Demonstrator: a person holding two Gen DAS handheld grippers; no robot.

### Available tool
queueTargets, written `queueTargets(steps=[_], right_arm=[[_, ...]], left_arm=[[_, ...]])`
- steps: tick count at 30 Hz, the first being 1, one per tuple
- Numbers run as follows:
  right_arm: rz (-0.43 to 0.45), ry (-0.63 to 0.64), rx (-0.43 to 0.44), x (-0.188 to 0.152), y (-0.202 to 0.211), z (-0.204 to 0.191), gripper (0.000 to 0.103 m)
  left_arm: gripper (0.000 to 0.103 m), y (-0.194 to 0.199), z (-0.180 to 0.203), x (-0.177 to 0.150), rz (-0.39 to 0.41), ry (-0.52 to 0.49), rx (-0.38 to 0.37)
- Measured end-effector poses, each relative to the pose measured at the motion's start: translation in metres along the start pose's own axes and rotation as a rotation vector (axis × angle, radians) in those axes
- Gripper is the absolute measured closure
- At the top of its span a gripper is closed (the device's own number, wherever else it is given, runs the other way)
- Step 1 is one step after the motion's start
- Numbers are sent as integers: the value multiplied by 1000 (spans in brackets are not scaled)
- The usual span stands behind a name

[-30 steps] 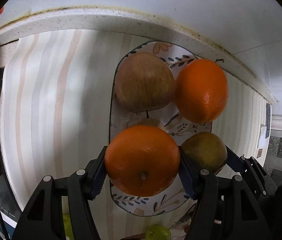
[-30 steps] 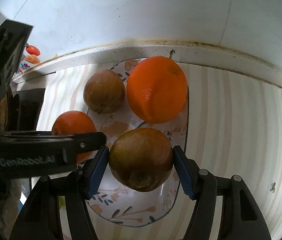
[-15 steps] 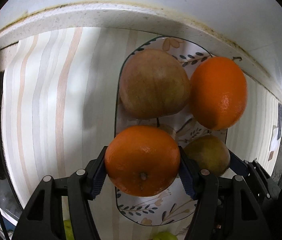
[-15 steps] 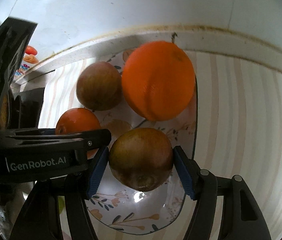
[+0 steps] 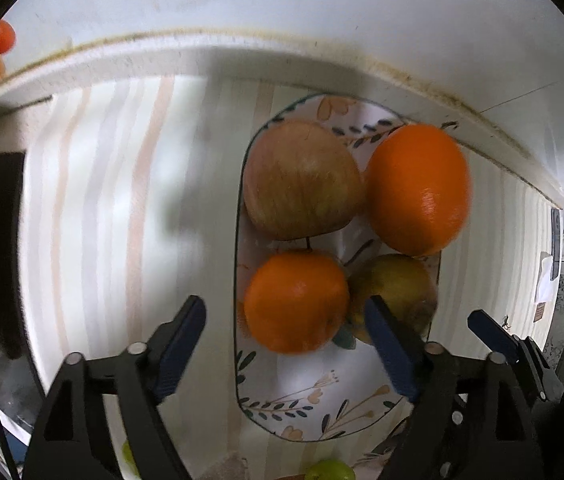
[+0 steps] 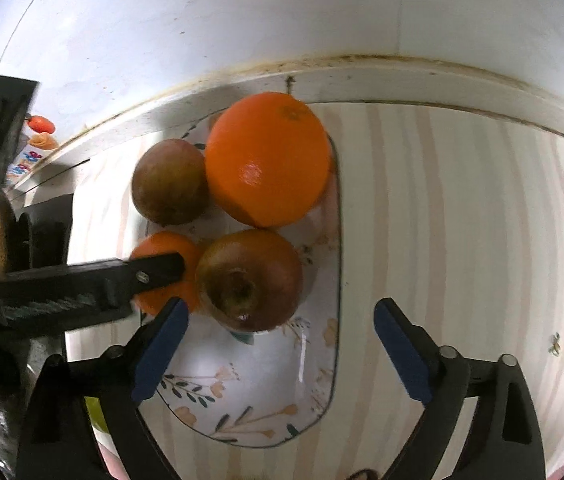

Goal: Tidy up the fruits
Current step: 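Grasp another orange with the left tool while the right tool grasps a green apple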

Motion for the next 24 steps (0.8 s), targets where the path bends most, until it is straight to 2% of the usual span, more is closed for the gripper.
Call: queueTargets(steps=[5,8,15,24], right_arm=[[19,-13,-51,-7,23,2,6],[37,7,-96,-15,40,-4,6],[71,38,-132,-48,81,-21,6],[144,71,-156,-99,138,-37,6]], left_arm=[[18,32,-3,-8,65,-2,19],[18,54,-4,-24,123,-16,64],[18,96,-3,-80,246,-54,155],[18,147,-16,-141,380,-76,183]])
Point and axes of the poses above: each gripper's, at about its wrist camera, not at the fingertips, and y roughly against the way its jaws point, z to its right, x to its top, the point moved 4 cm from there along -y, roughly the way its jaws point, and after that the axes turned 3 degrees about -y, right-handed, at the moved point
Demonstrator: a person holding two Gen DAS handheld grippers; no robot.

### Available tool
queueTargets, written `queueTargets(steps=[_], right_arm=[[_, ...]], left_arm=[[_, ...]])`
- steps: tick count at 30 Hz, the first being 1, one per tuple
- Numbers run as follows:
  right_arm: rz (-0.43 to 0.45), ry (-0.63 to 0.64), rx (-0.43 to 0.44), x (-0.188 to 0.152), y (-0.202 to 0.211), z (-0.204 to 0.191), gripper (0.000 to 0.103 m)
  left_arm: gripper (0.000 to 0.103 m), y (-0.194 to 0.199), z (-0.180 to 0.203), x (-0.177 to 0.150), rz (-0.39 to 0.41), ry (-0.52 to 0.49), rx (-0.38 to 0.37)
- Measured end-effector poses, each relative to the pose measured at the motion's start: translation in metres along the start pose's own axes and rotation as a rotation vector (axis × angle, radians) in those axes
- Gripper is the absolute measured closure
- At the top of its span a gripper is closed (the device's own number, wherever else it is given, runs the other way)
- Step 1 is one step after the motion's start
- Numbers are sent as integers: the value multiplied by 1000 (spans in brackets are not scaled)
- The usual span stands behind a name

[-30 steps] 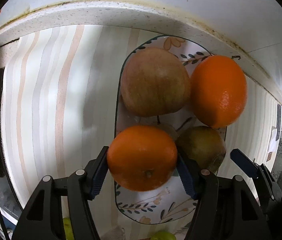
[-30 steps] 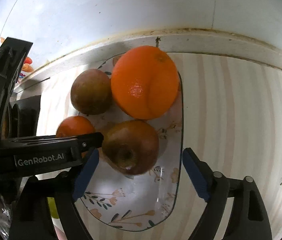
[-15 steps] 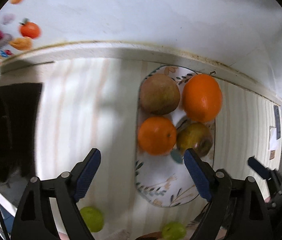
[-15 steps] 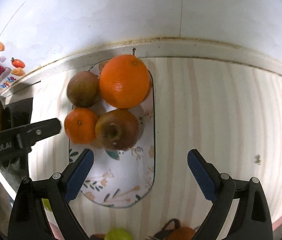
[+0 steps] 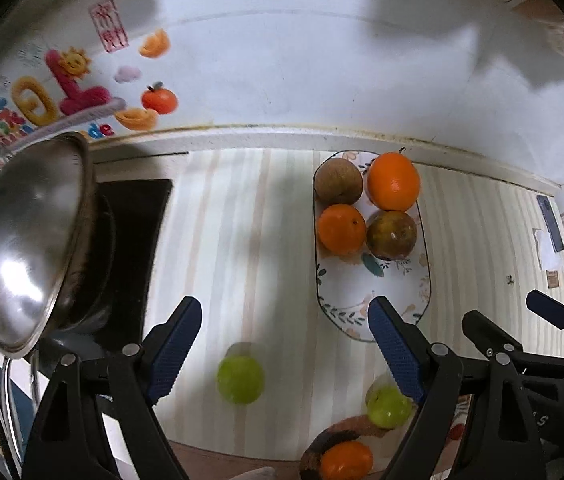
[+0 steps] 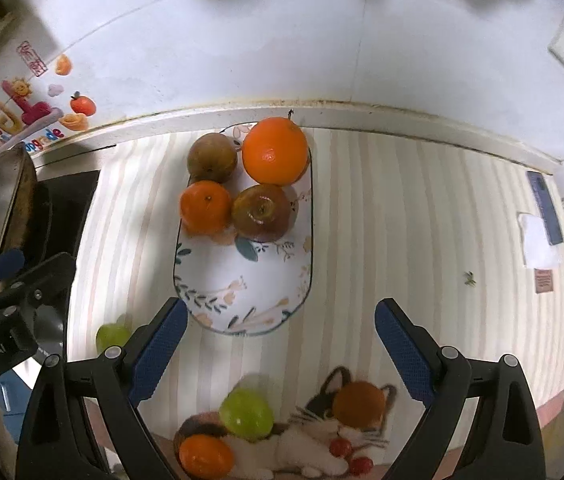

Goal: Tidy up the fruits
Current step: 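Grasp another orange with the left tool while the right tool grasps a green apple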

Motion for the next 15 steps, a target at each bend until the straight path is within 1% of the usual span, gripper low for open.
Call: queueTargets(steps=[7,9,12,15], right_arm=[[55,-8,16,-25,44,-4,6],[64,-22,32,-30,52,-4,6],[82,-36,35,-39,62,-3,6],[73,-45,51,-48,63,-4,6]], left_arm=[[18,36,-2,-27,48,7,-28],[18,41,-3,-34,43,20,-50],[18,47,-4,-43,55,17,-46],[18,45,-4,-52,43,15,-59]])
Point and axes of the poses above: each gripper's, at about its wrist camera, not at the fingertips, and y roughly against the way its jaws point, z to its right, x to its top, the point moved 4 cm from there along -y, roughly the way its jaws point, and after that the axes turned 3 degrees about -y, right-handed, at the moved point
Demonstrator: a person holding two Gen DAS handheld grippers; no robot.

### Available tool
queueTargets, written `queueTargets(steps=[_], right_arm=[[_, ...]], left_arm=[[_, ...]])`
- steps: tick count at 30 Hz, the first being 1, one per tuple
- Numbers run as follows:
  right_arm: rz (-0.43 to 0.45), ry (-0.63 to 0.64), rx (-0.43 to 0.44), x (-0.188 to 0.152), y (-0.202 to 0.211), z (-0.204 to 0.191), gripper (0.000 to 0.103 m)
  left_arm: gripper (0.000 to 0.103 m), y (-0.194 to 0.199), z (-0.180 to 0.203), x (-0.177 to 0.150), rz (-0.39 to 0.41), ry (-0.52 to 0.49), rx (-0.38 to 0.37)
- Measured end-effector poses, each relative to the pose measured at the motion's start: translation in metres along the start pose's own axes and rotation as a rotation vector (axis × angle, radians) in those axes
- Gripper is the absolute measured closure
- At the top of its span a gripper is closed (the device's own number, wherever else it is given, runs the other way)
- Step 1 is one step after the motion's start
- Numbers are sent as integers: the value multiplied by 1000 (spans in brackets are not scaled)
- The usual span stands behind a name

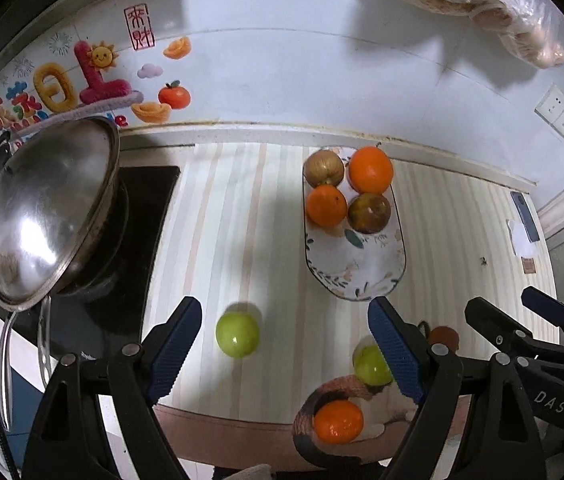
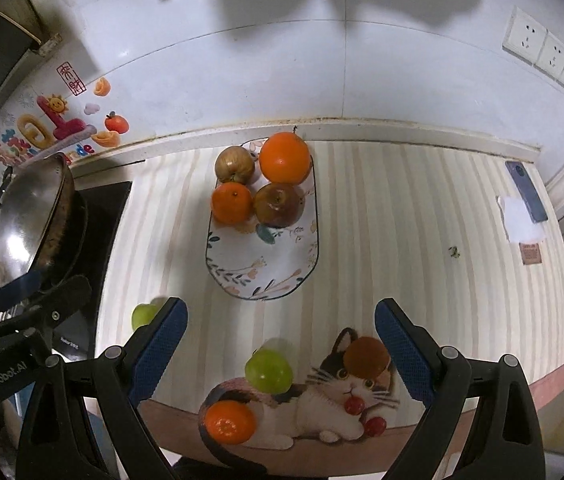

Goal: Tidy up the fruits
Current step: 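Grasp another orange with the left tool while the right tool grasps a green apple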

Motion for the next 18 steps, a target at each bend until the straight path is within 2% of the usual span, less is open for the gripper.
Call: queueTargets(steps=[2,4,7,13,18], right_arm=[[-21,-17,16,-8,-5,3,6],[-50,-40,29,-17,-13,10,6],[-85,-94,32,-33,-29,29,6],[-184,-192,-7,-66,-67,76,6],[-234,-212,-23,-87,-89,94,6]], left_arm=[[18,-4,3,-7,-15,-5,-13],[11,-14,8,-19,-53,-23,-25],[10,-38,20,-43,-118,-71,-41],[10,-94,56,-108,-343,-185,-107],[10,-128,84,-142,-457,-263,-122]])
Point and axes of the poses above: each gripper's, at about its wrist camera, not at the fingertips, and y roughly against the way its jaws point, z to its right, x to its top, the point moved 4 cm from there along -y, roughly the way its jaws point, and after that the axes turned 3 degrees about -y, right-handed, at the moved point
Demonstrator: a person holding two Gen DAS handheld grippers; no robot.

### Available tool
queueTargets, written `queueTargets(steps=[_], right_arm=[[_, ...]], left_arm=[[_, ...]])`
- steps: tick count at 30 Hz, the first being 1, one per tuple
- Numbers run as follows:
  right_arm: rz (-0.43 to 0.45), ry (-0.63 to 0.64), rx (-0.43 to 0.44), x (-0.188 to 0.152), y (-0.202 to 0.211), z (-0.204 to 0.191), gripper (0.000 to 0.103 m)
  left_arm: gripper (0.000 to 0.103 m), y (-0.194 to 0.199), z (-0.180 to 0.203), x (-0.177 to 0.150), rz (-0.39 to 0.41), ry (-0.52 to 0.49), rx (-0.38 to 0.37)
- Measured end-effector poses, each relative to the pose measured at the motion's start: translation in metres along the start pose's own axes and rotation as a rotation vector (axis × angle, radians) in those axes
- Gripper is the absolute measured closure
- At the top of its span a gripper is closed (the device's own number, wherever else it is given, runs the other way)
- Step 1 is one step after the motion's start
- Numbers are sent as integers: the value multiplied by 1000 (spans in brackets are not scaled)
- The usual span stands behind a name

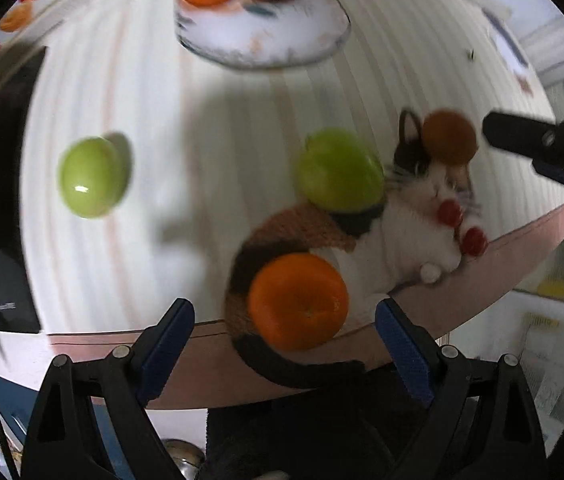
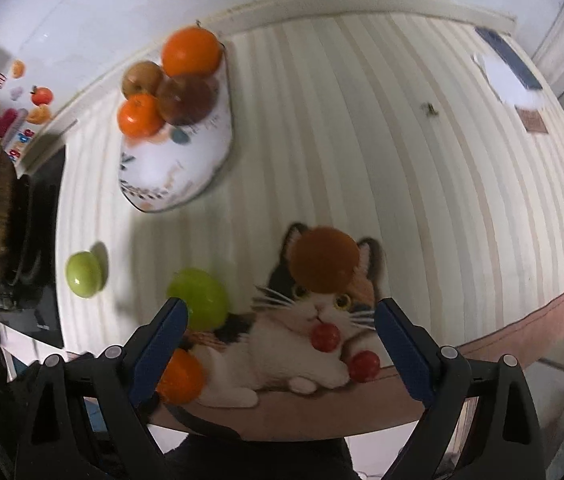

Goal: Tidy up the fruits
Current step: 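Grasp another orange with the left tool while the right tool grasps a green apple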

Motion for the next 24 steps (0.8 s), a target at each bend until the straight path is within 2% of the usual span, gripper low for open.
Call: queueTargets(steps=[3,6,8,10,15,21,24], right_arm=[[-11,2,0,-3,-7,2,6],[-22,3,8,-3,-13,1,7],[-28,8,16,-3,-16,-2,8],[-31,13,27,-2,-19,-6,8],[-60,41,101,-2,-28,-23,9],[-150,69,182,-7,-67,-50,29],[-173,87,194,-7,-81,-61,33]], left_arm=[[13,-25,4,1,-53,-9,5],[38,-40,6,0,-92,-18,-20],[39,-39,6,1,-71,-5,-27],[39,-35,-1,3,-47,-4,17],[39,-24,-48,16,0,104,47],[39,-24,-81,25,10,186,47],[39,-27,-87,27,8,206,38]])
Point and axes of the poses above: each gripper's, at about its wrist camera, not at the fingertips, and y roughly against the way its jaws point, z to its right, x to its top, the point moved 4 cm from there along -y, roughly the way its jaws point, and after that the axes turned 3 degrees about -y, right-handed, at the moved point
